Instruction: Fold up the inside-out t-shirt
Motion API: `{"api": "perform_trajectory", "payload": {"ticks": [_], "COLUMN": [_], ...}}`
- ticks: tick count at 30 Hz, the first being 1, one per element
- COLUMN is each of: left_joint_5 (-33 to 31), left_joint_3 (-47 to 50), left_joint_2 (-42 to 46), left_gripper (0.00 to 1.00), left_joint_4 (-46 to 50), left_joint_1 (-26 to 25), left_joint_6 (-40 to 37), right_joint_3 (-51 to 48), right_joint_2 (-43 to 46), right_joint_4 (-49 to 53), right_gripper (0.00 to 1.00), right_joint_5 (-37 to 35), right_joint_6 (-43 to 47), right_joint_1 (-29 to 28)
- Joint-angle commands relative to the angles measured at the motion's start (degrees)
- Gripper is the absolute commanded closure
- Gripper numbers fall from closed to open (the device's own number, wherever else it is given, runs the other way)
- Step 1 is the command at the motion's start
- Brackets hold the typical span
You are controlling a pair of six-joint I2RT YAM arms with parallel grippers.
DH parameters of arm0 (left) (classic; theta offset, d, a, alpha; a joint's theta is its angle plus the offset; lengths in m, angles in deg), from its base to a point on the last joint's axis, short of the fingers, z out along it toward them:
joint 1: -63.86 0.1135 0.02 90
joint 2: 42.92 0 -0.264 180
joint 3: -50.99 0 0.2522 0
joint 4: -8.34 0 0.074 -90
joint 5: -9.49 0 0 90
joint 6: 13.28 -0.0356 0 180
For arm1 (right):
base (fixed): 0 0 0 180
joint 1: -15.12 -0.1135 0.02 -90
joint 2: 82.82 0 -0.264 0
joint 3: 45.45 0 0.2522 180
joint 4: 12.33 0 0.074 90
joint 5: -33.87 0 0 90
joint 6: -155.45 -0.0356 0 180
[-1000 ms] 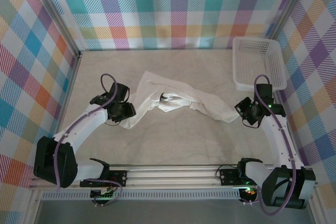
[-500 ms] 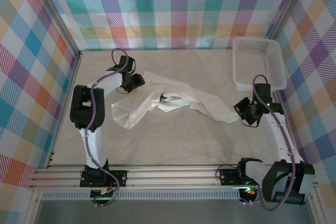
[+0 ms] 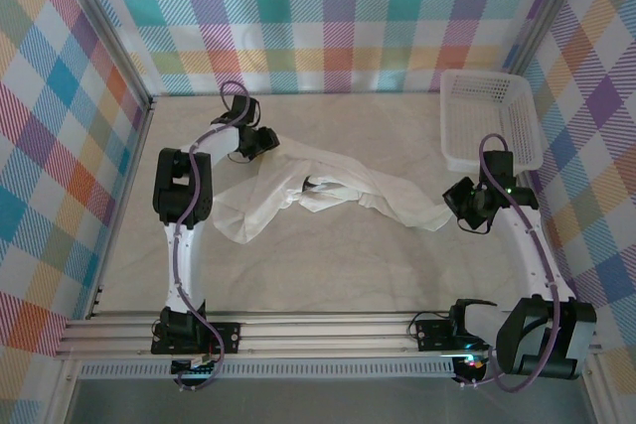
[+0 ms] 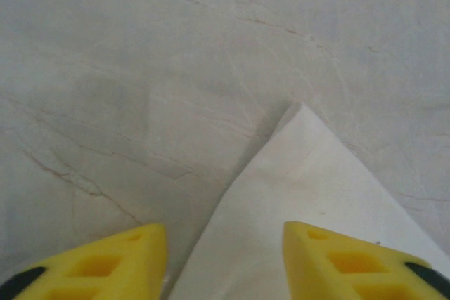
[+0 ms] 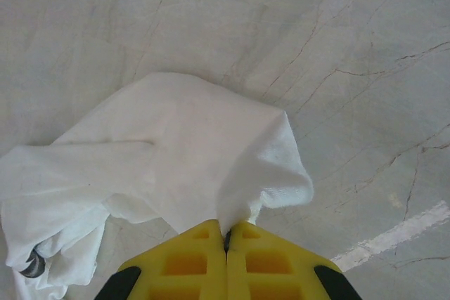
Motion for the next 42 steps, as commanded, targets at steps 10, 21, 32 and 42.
{"api": "perform_trajectory", "payload": {"ticks": [10,21,32,42], "left_joint_5": [5.93,3.77,6.04,10.02], "left_joint_3": [4.54,-0.42,2.73,8.96], "left_joint_2": [7.1,22.56,32.89,38.86], "left_gripper": [1.0,1.0,1.0,1.0], "left_joint_4": [-1.23,7.73,12.61,11.99], "left_joint_1": [0.61,3.68,4.49,4.62], "left_joint_6": [-2.68,-2.32,-3.33,-1.98], "right_joint_3": [1.85,15.16,20.73,22.31], "right_joint_2": [-0.07,1.1,0.83,2.32], "right_joint_4": [-0.89,1.31,0.56,2.55], "right_gripper": [1.0,1.0,1.0,1.0], "right_joint_5": [1.77,2.48,3.43,-0.44], "right_joint_6": [-0.25,-0.14,-0.31,1.67], "right_joint_1": [0.39,0.35,0.31,0.29]}}
